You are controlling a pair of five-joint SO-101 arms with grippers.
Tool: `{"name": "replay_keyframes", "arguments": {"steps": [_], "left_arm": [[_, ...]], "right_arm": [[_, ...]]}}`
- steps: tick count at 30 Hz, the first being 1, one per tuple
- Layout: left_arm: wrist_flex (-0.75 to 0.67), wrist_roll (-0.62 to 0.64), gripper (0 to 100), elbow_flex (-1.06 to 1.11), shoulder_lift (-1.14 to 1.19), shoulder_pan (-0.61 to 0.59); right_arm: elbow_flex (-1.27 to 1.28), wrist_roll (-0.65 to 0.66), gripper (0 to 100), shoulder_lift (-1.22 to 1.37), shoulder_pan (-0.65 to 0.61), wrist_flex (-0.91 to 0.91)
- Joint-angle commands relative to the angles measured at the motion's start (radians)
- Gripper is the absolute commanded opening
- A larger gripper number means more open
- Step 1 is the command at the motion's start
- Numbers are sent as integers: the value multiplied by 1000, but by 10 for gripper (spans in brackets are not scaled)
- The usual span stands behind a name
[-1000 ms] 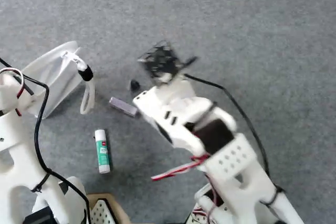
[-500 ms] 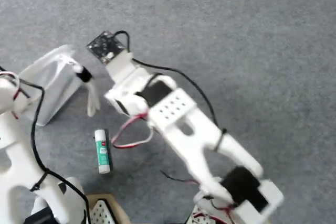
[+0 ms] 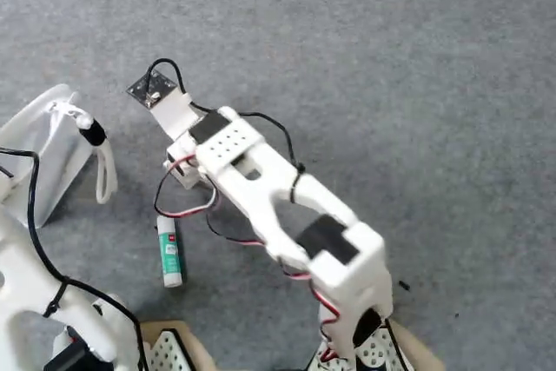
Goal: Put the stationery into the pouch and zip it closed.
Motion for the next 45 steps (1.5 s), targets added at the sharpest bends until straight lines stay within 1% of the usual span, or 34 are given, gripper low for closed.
{"name": "replay_keyframes", "arguments": {"steps": [1,5,10,15,20,22,26,29,35,37,40,45], "left_arm": [[-51,-8,28,-13,-8,-12],[-51,-8,28,-13,-6,-10],[-51,-8,28,-13,-6,-8],[-51,-8,28,-10,-6,-8],[-52,-8,28,33,-6,-7],[-52,-8,28,44,-6,-7],[-75,-8,28,51,-6,-7],[-80,-8,28,67,-6,-7],[-80,-8,28,96,-6,-4],[-71,-8,28,99,-6,27],[-35,-8,28,101,-15,104],[6,-5,28,96,-17,205]], "right_arm": [[-163,-3,230,74,-5,101],[-303,-3,230,174,-5,203],[-437,-3,230,266,-5,265],[-521,-3,230,326,-5,269],[-549,-2,227,361,-5,269],[-547,-2,196,367,-5,269],[-547,5,81,372,-5,267],[-547,5,20,372,-5,265],[-549,2,15,369,-3,262],[-550,2,15,367,-2,261],[-593,0,15,357,20,273],[-704,-2,14,288,68,368]]}}
